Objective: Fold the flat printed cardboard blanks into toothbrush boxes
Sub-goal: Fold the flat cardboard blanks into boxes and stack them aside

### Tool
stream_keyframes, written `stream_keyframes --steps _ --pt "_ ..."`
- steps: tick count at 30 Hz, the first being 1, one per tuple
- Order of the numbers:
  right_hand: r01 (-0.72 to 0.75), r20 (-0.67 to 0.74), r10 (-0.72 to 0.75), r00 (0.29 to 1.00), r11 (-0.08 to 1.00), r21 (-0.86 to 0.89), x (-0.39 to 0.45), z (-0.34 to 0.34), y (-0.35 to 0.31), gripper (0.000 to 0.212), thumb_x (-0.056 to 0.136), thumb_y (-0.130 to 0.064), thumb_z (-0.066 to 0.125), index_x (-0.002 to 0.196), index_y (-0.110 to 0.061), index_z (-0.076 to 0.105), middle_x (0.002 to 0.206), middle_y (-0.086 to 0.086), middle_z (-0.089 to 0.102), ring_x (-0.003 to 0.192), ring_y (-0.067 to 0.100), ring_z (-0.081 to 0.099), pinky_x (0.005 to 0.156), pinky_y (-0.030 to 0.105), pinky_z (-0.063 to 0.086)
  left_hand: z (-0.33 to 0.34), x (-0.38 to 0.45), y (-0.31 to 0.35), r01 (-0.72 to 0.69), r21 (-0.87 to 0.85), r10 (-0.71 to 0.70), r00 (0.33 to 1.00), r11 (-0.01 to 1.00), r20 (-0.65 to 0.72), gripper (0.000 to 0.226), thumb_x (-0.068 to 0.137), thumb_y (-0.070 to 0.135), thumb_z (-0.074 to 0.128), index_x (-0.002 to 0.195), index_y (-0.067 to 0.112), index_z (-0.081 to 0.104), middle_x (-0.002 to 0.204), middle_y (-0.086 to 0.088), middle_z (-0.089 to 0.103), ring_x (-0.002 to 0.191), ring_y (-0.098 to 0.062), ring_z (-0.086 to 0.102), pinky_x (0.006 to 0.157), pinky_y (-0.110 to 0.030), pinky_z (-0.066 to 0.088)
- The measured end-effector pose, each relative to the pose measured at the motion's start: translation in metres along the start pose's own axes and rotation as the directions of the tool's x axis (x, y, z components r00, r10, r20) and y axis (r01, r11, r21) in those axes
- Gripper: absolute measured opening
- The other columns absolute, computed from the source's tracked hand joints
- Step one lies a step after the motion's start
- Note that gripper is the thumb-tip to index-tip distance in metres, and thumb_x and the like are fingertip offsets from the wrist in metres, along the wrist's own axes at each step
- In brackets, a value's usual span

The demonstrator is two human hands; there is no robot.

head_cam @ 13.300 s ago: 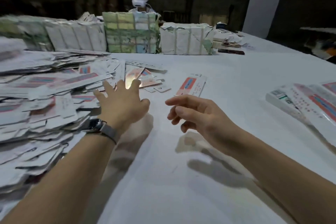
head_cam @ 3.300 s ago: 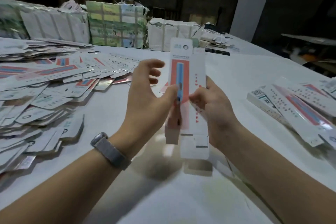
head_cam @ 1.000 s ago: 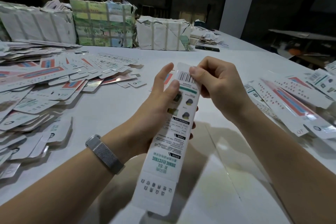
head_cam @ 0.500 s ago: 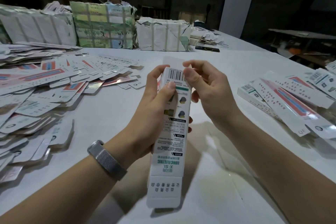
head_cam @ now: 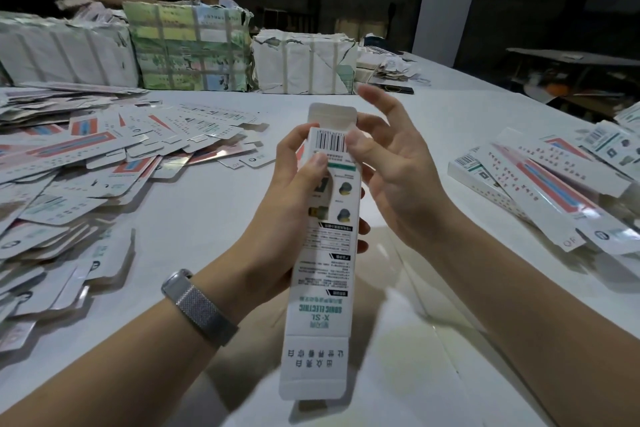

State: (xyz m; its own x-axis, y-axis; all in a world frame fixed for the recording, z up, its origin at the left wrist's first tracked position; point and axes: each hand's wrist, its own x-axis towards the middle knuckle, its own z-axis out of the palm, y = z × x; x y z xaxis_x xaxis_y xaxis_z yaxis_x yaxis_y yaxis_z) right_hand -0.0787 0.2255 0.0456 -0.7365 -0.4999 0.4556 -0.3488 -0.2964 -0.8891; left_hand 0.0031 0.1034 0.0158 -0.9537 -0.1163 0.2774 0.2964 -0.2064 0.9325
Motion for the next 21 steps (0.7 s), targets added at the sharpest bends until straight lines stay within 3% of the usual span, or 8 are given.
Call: stream_keyframes --steps 2,5,7,11,14,21 --pt "-0.016 -0.009 0.017 1.000 0.998 0.062 0.002 -0.003 0.001 0.043 0.095 -0.007 0.057 0.128 -0.032 0.047 0.112 0.005 0.061 0.098 0.026 0.070 0.091 0.063 0.049 0.000 0.000 0.000 -0.014 -0.001 0.014 1.000 1.000 -0.008 0.035 0.102 0.039 0.044 0.124 0.065 0.038 0.096 -0.009 0.072 0.071 -0.035 0.071 0.060 -0.043 0.058" --pt "-0.023 0.006 0.023 1.000 0.994 0.109 0.004 -0.007 0.001 0.040 0.089 -0.009 0.060 0.126 -0.024 0.054 0.103 0.002 0.061 0.093 0.022 0.069 0.084 0.046 0.056 -0.001 0.000 0.001 -0.003 0.005 0.003 1.000 1.000 0.006 0.042 0.103 0.040 0.044 0.126 0.073 0.033 0.094 -0.007 0.073 0.071 -0.035 0.071 0.059 -0.042 0.058" --pt "-0.007 0.009 0.007 1.000 0.997 0.080 0.004 -0.008 0.000 0.031 0.086 -0.009 0.060 0.115 -0.018 0.063 0.098 0.006 0.064 0.091 0.024 0.066 0.079 0.038 0.056 -0.002 0.000 0.002 0.026 -0.007 -0.026 0.999 1.000 0.028 0.040 0.102 0.041 0.044 0.129 0.070 0.036 0.094 -0.012 0.072 0.072 -0.037 0.071 0.060 -0.044 0.058" --pt "0.023 0.000 -0.023 1.000 1.000 -0.022 0.004 -0.010 0.000 0.012 0.085 -0.012 0.062 0.088 -0.016 0.073 0.084 0.007 0.072 0.083 0.029 0.065 0.075 0.042 0.055 -0.001 0.000 0.000 0.052 -0.018 -0.051 0.998 0.999 0.028 0.038 0.101 0.042 0.045 0.129 0.067 0.038 0.094 -0.014 0.070 0.072 -0.037 0.070 0.061 -0.045 0.057" --pt "-0.042 0.029 0.042 0.999 0.999 0.026 0.005 -0.009 -0.004 0.021 0.088 -0.024 0.061 0.070 -0.020 0.069 0.074 0.001 0.068 0.073 0.021 0.063 0.064 0.034 0.051 0.000 0.000 -0.002 0.061 -0.002 -0.061 0.997 0.998 0.037 0.037 0.101 0.043 0.044 0.127 0.068 0.039 0.091 -0.013 0.070 0.069 -0.036 0.068 0.060 -0.045 0.056" --pt "-0.161 0.071 0.159 0.985 0.986 0.031 0.008 -0.014 -0.006 0.007 0.082 -0.015 0.059 0.084 -0.014 0.065 0.072 0.001 0.064 0.070 0.018 0.064 0.061 0.030 0.051 -0.001 0.000 -0.002 0.067 0.046 -0.071 0.994 0.997 0.085 0.042 0.094 0.047 0.047 0.123 0.075 0.036 0.087 -0.006 0.072 0.067 -0.036 0.069 0.060 -0.045 0.056"
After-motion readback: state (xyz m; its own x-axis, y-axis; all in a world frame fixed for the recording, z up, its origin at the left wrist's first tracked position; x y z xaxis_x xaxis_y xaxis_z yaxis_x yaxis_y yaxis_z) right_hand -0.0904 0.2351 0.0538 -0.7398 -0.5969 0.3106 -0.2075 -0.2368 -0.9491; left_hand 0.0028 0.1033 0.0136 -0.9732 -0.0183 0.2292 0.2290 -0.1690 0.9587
